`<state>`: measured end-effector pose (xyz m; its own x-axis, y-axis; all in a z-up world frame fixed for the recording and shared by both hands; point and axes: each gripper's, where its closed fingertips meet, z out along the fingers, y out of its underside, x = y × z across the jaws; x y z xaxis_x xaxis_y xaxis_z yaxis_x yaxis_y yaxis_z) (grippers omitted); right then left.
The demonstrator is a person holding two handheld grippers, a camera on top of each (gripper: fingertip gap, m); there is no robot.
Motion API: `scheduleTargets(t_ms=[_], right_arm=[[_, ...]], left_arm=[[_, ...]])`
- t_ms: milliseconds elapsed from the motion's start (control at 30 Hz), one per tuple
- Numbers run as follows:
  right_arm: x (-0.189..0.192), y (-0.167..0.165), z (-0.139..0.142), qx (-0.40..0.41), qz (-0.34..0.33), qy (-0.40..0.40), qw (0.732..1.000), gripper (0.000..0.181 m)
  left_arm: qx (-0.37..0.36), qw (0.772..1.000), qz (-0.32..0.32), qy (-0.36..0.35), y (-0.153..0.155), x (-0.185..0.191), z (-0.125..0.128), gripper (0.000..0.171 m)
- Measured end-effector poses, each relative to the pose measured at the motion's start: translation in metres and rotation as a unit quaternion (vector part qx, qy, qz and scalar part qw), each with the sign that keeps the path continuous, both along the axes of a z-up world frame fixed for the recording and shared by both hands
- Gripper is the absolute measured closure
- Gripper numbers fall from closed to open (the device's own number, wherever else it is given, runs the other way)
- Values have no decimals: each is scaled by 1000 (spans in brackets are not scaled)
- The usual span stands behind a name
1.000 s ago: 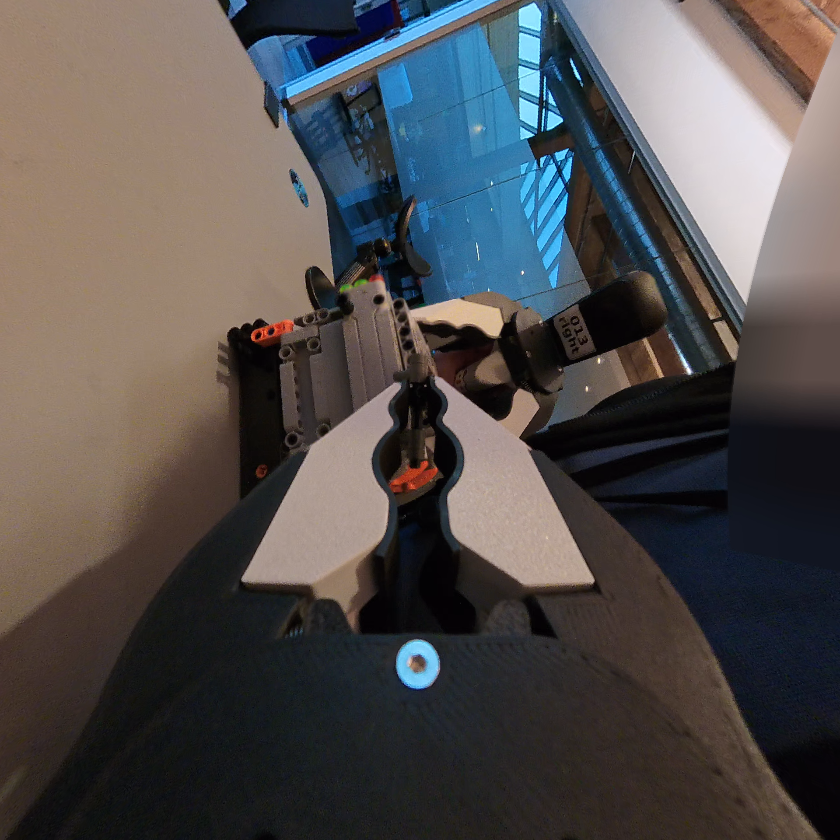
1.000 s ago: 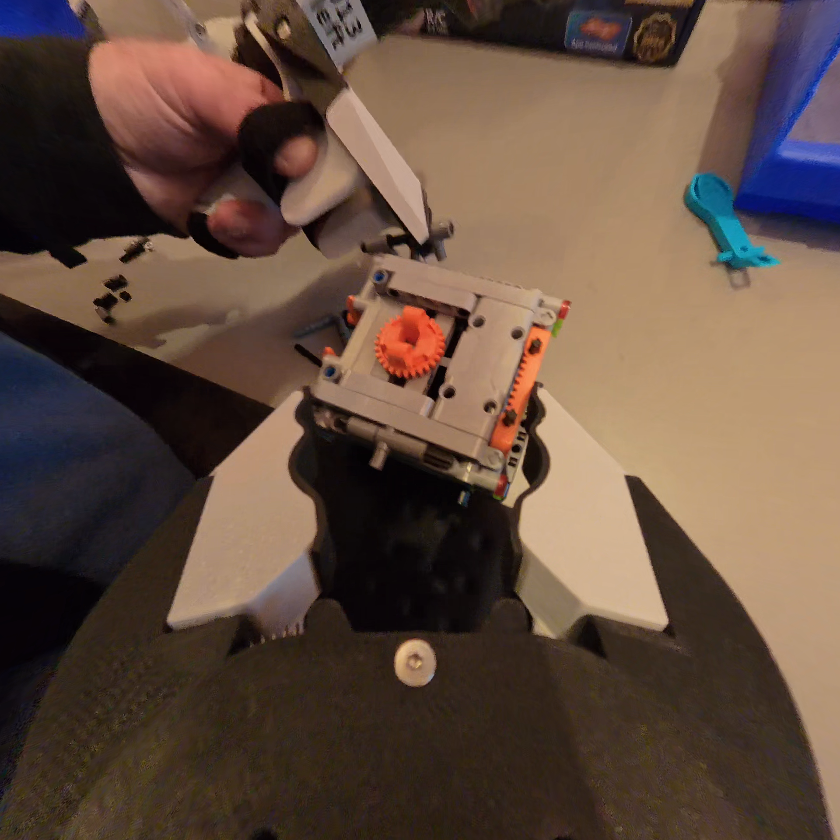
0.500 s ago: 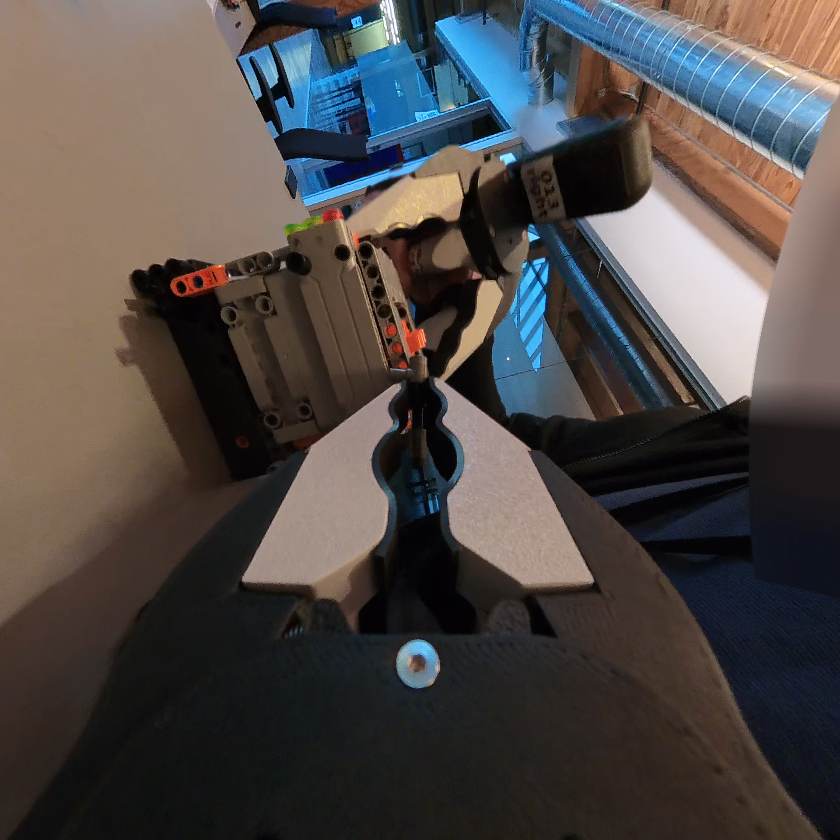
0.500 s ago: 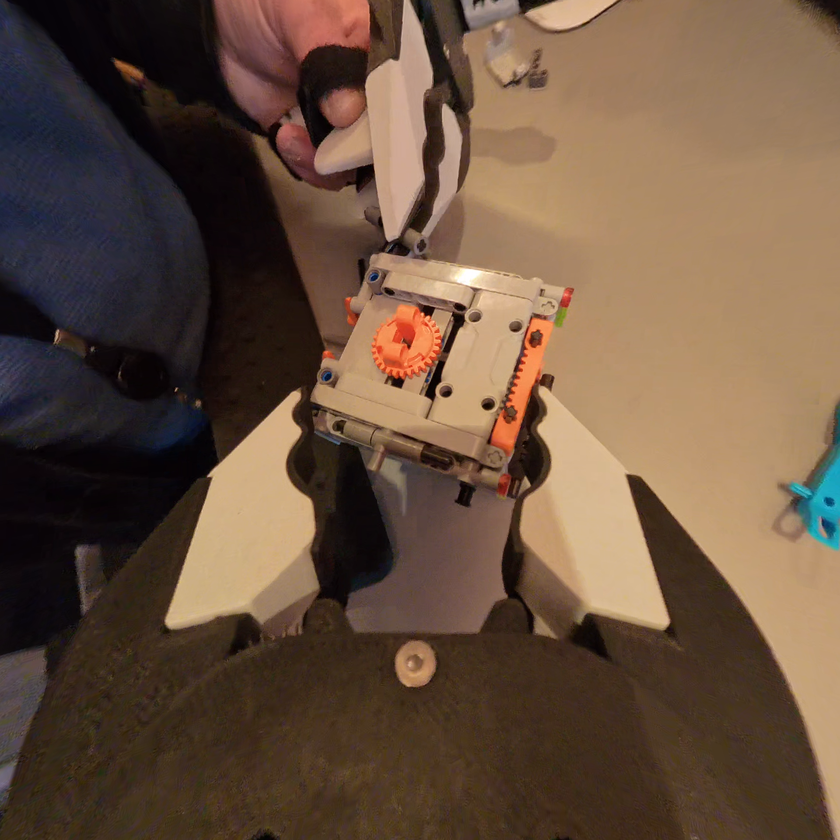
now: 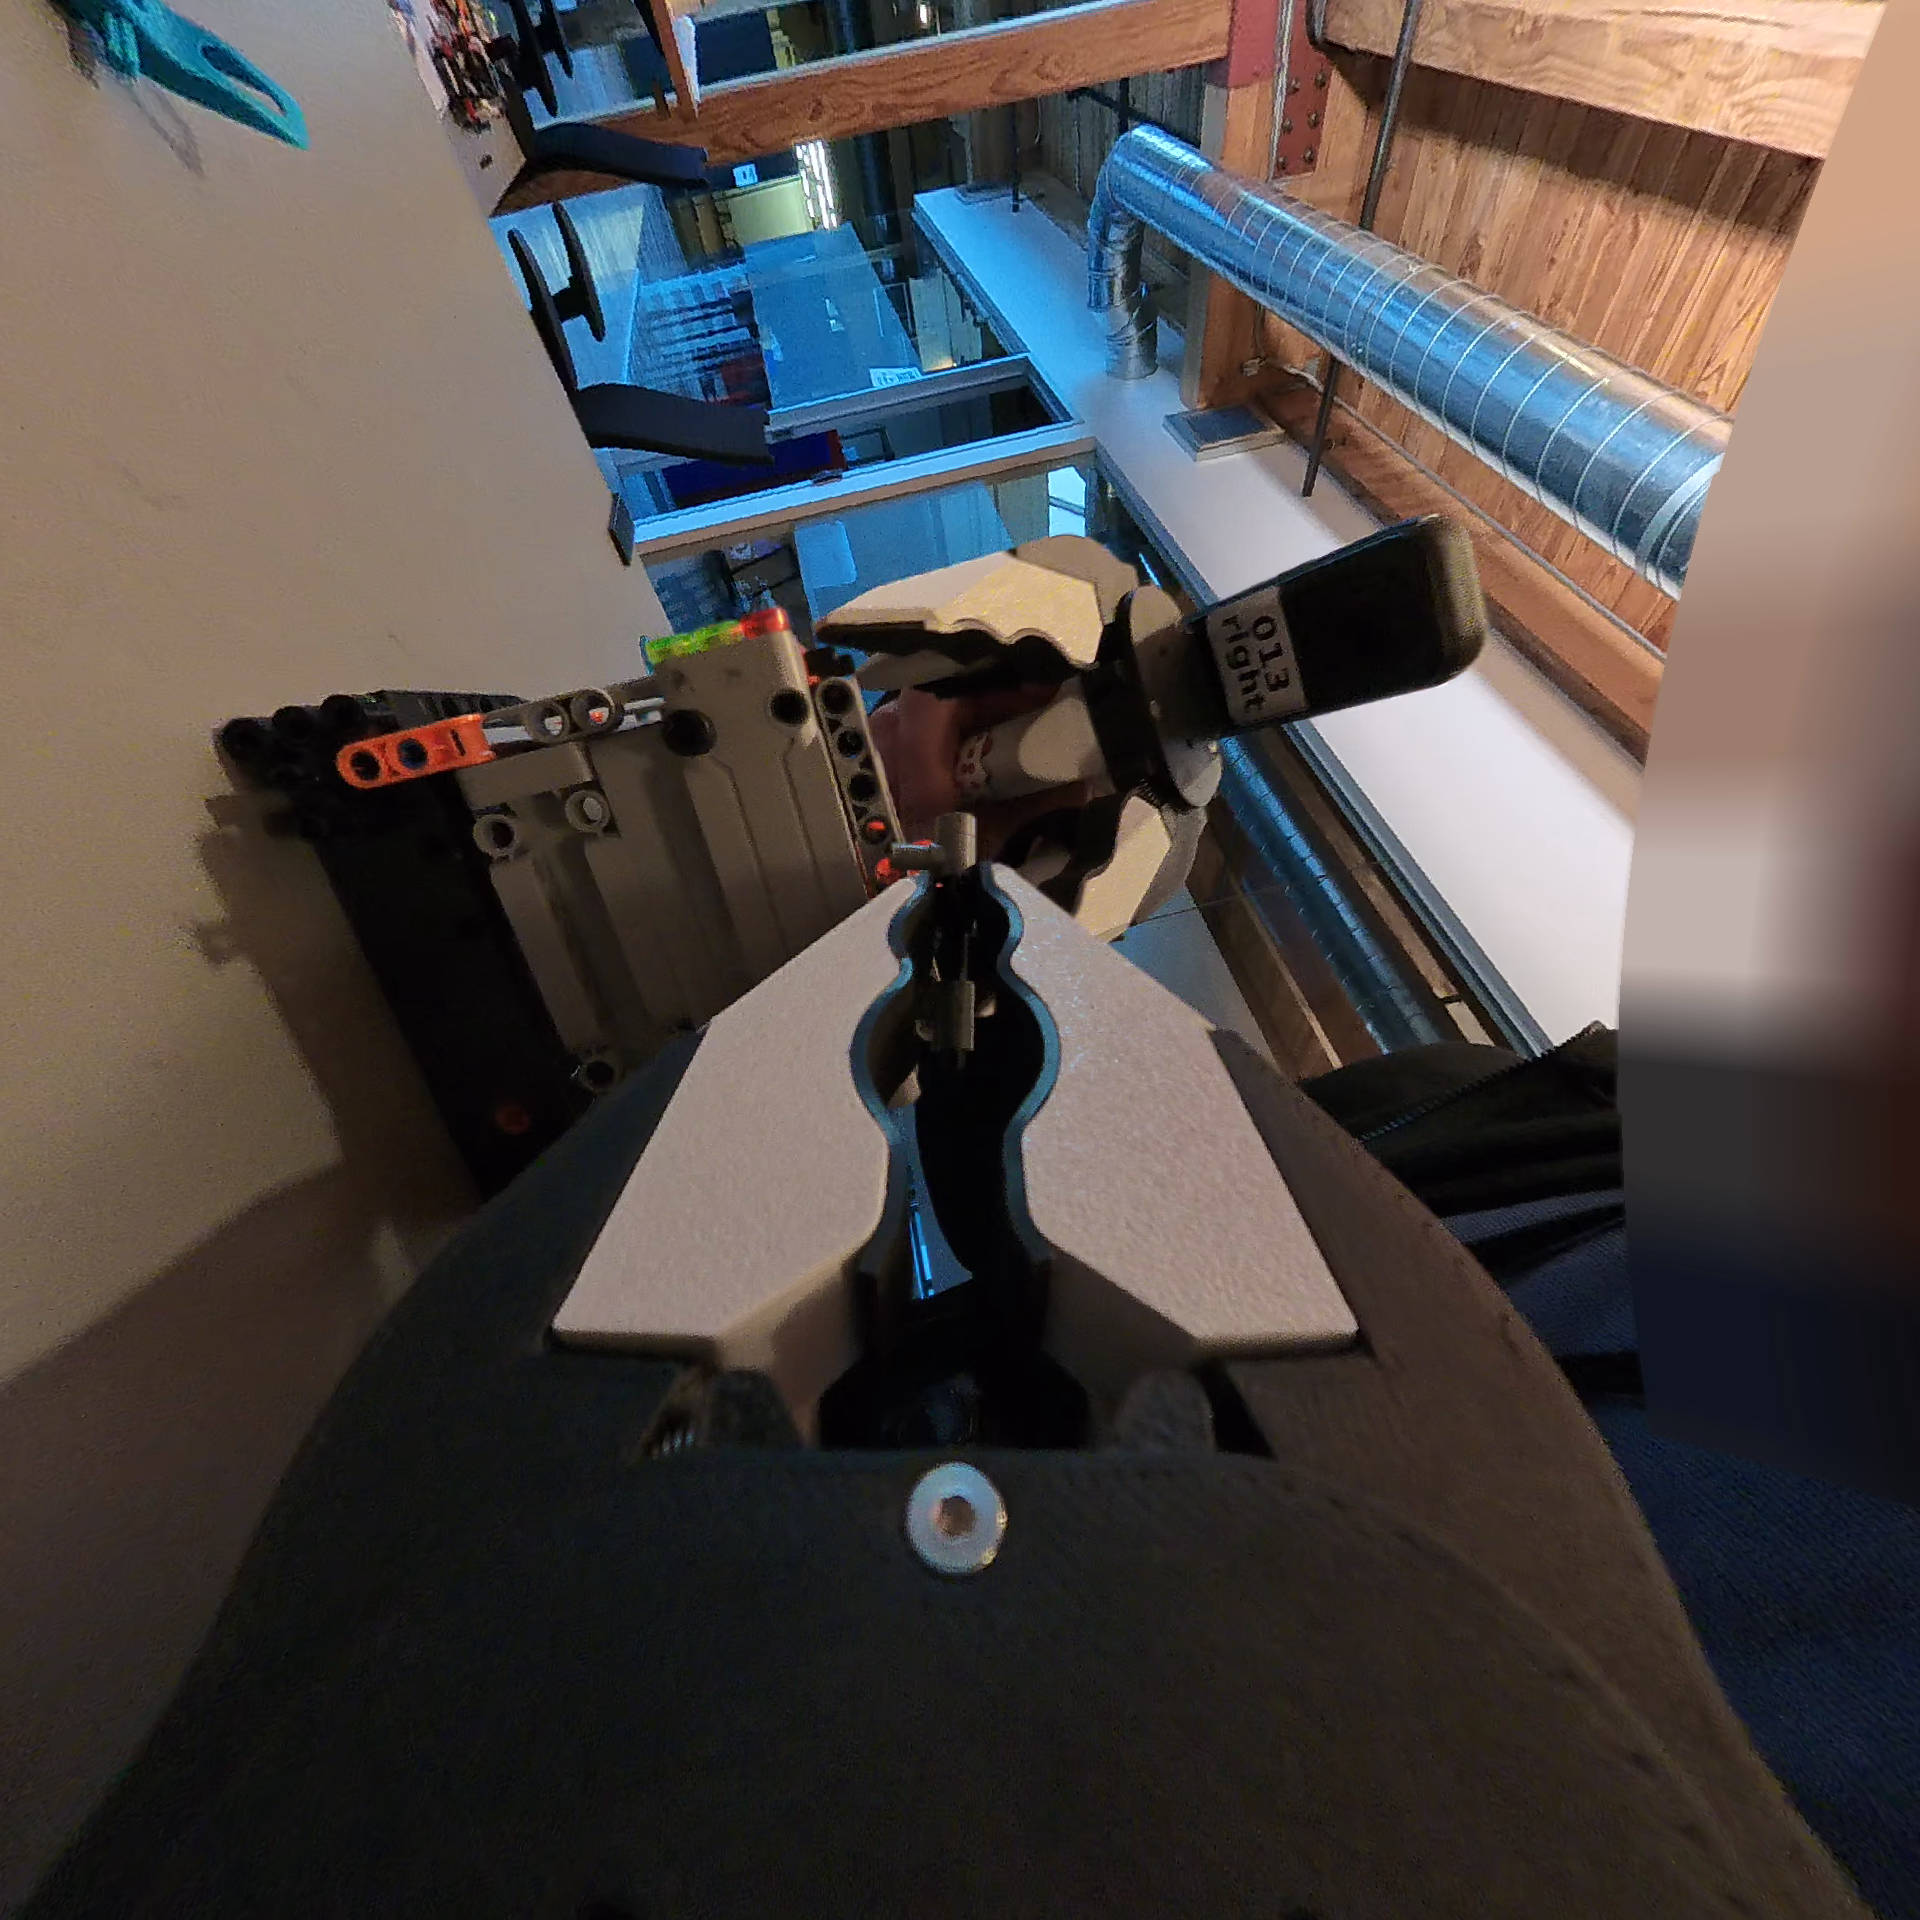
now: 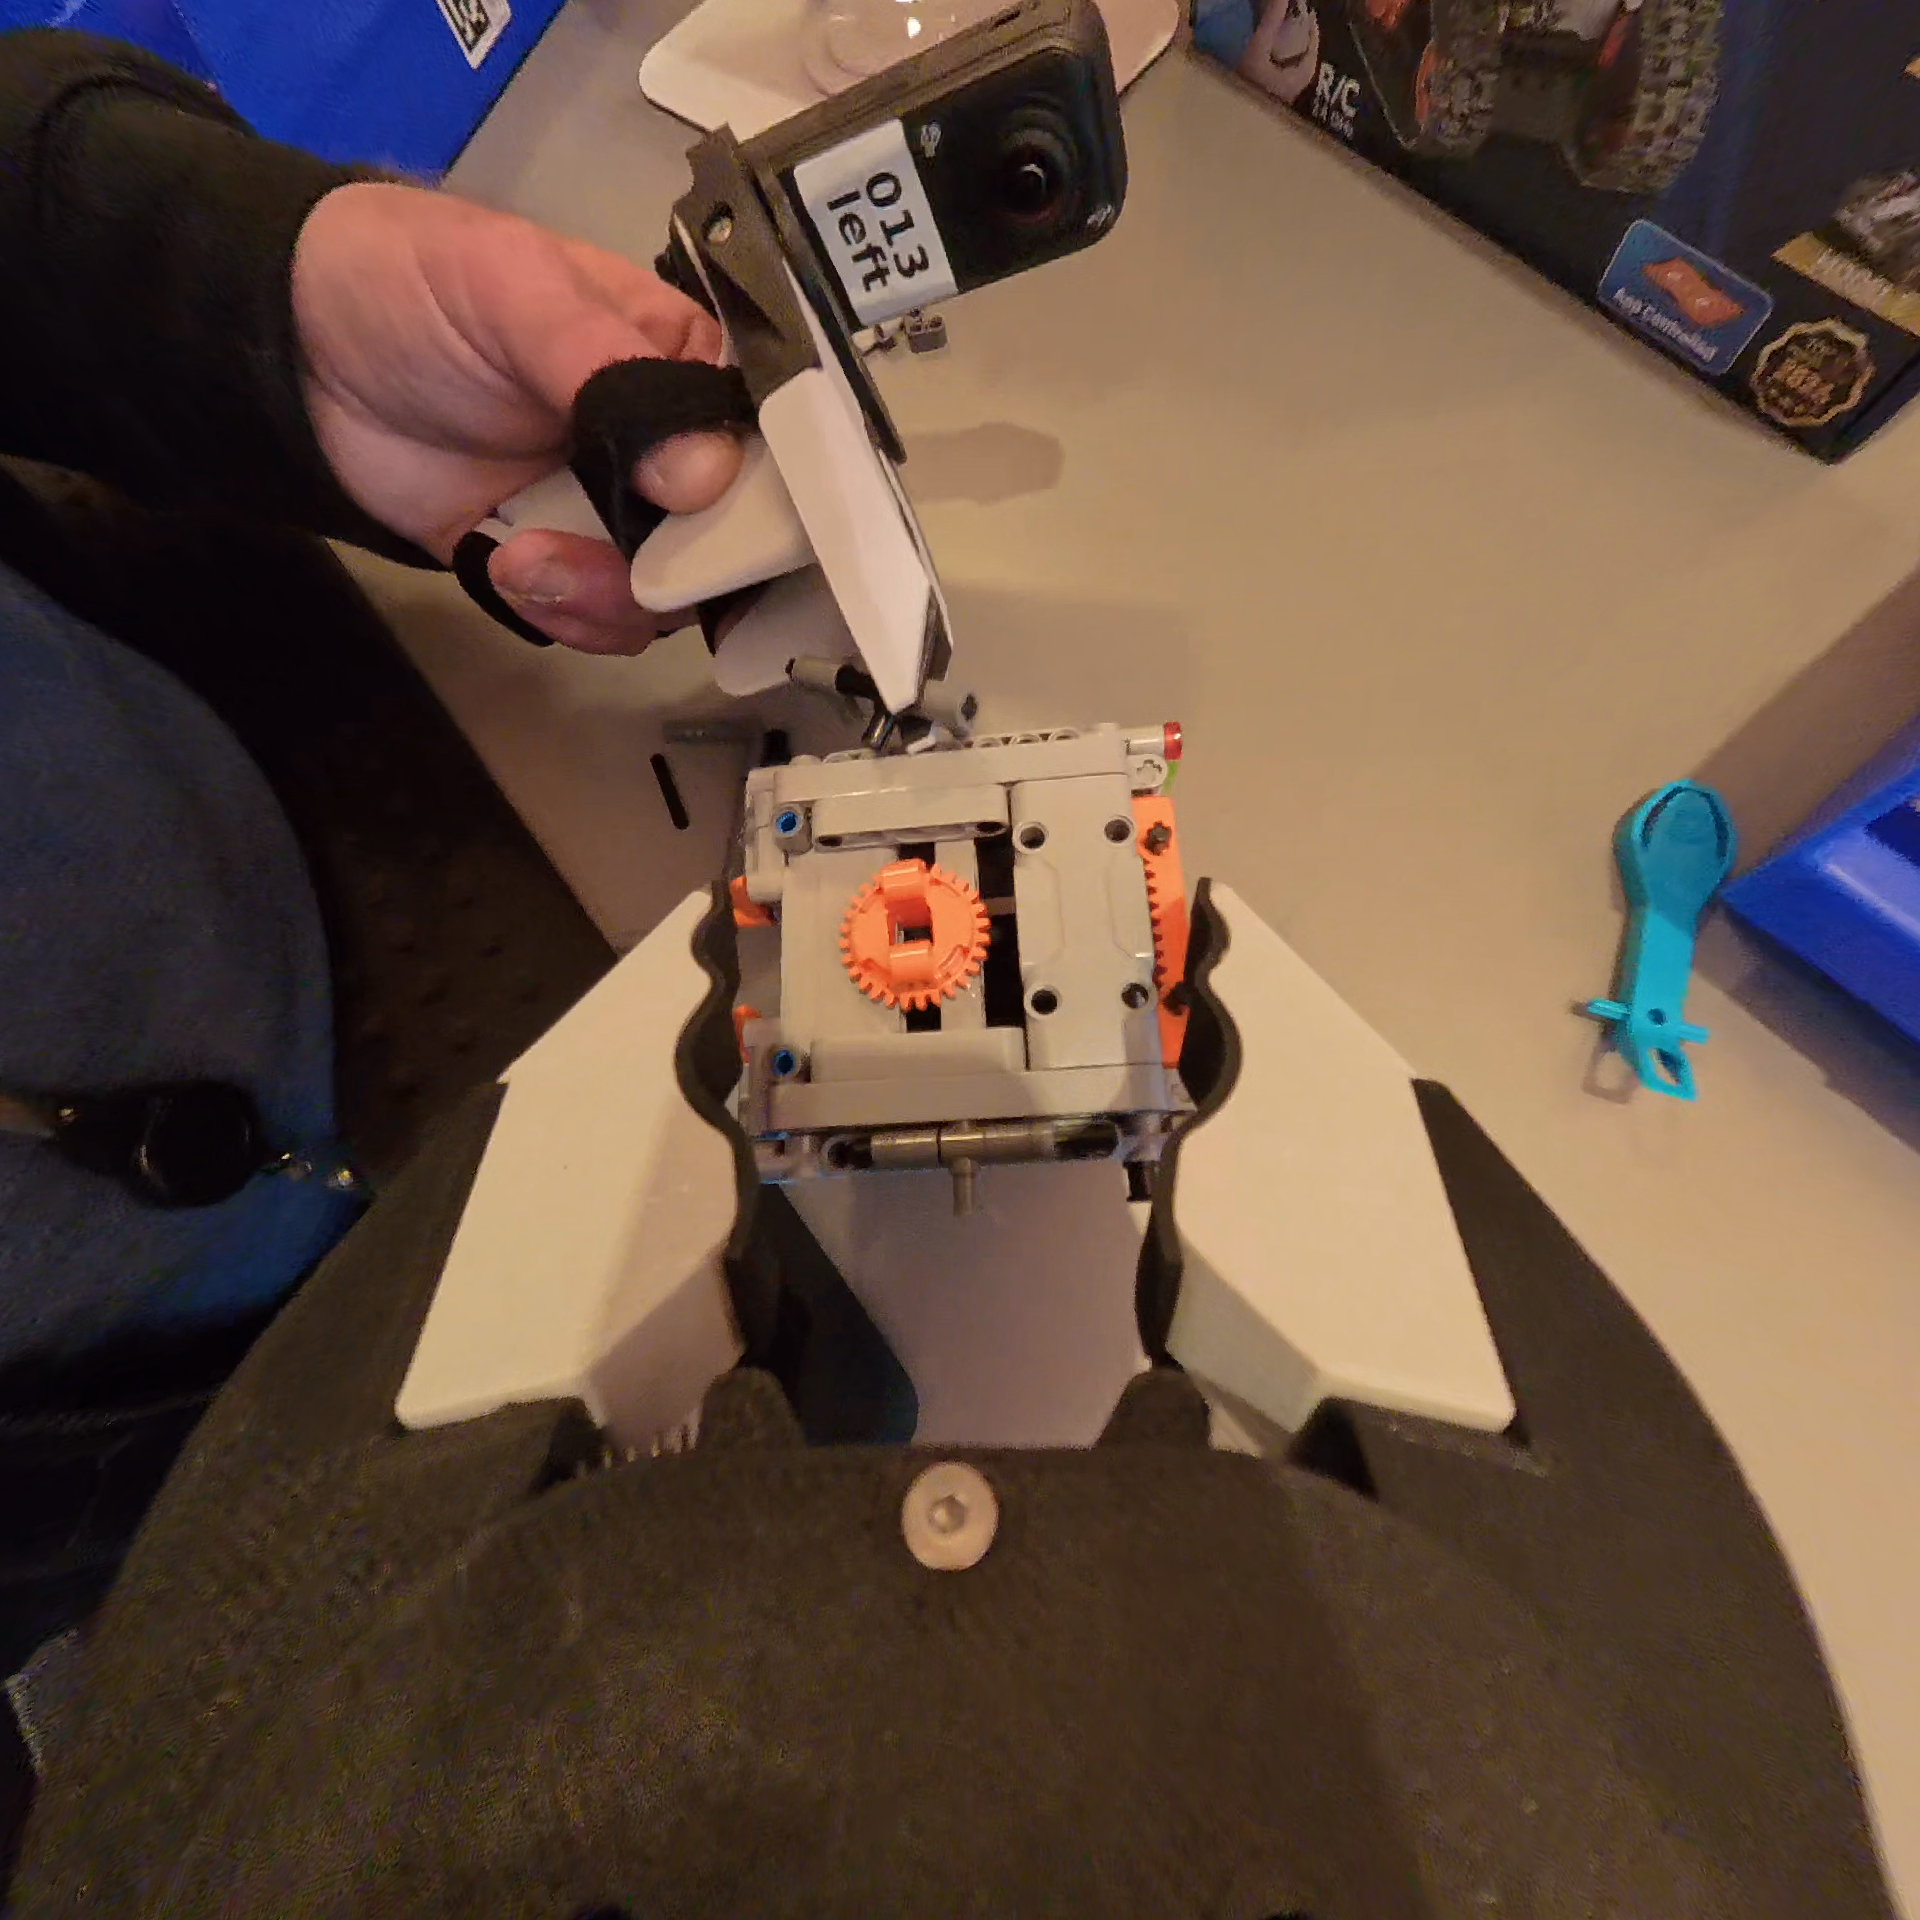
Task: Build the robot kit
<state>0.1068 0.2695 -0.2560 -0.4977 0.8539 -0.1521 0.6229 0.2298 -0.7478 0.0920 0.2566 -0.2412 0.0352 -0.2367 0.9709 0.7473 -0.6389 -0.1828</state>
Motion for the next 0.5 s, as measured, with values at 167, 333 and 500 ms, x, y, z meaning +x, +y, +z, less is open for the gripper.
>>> scheduleTargets(t_ms=[167,333,500], right_arm=[[-1,1,-1,-5,-4,5,1000,100],[-8,-4,18,-2,-4,38,999,109],[-20,-24,44,-90,24,60,994,141]], left_arm=[[-11,1000,9,-4,0,-7,-7,168],[9,1000,-5,28,-4,-5,-2,168],[98,994,-44,0,-13,0,34,167]])
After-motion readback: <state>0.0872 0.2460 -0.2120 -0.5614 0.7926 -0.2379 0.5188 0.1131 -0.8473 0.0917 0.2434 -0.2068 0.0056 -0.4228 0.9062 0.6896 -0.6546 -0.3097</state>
